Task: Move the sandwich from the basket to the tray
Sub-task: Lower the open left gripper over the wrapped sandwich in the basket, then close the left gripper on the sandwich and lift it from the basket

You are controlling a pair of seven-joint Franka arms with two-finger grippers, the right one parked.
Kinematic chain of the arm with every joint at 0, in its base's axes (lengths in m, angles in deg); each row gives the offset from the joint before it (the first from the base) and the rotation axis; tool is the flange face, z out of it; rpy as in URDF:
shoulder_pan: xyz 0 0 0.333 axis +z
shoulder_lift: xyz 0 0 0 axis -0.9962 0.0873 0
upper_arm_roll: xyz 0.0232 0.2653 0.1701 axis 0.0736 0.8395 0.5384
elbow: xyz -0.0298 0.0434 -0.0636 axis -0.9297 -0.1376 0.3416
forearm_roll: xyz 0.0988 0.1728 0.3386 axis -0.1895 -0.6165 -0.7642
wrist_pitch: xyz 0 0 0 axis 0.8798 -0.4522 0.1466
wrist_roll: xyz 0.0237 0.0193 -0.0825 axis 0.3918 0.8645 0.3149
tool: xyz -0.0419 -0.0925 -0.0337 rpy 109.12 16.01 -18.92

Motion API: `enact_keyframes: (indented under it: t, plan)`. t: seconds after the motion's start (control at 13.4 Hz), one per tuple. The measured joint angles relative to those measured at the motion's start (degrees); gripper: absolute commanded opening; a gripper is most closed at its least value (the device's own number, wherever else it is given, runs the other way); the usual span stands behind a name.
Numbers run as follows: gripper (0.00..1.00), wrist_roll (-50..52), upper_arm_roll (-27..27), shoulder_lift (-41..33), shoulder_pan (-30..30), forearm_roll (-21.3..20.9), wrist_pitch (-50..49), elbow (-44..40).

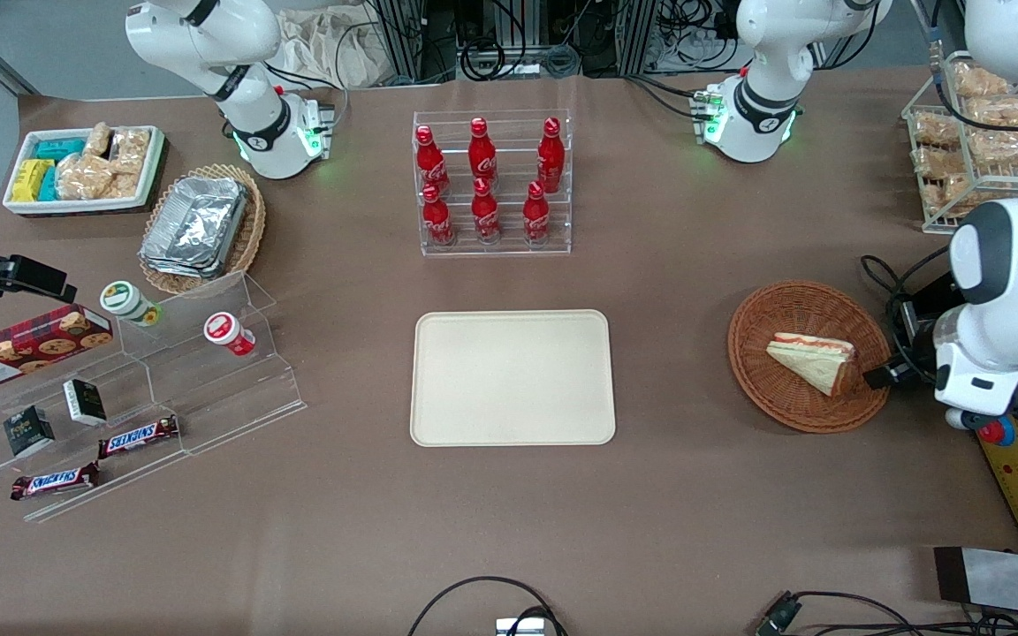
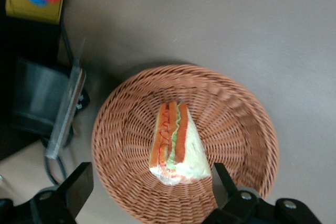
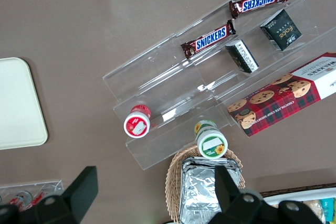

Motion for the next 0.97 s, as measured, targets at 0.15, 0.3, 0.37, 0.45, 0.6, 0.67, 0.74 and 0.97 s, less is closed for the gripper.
enact_keyframes:
  t: [0.15,0.3,0.37,0.45,0.6,0.67,0.74,0.97]
  plan:
    - [1.0,3.4,0.0,0.0,0.1,2.9,0.4,1.6]
    - [1.0,4.2,0.0,0.0,0.1,5.6,0.6,2.5]
    - [1.0,4.6,0.0,0.0,0.1,6.0,1.5,3.2]
    - [1.0,4.8,0.0,0.0,0.1,6.3,3.2,4.4]
    - [1.0,5.0,0.1,0.0,0.8,6.5,7.2,7.7]
    - [1.0,5.0,0.1,0.0,1.1,6.5,8.9,9.4]
    - [1.0,5.0,0.1,0.0,1.4,6.6,10.3,10.7]
    - [1.0,5.0,0.1,0.0,2.1,6.7,13.0,13.0]
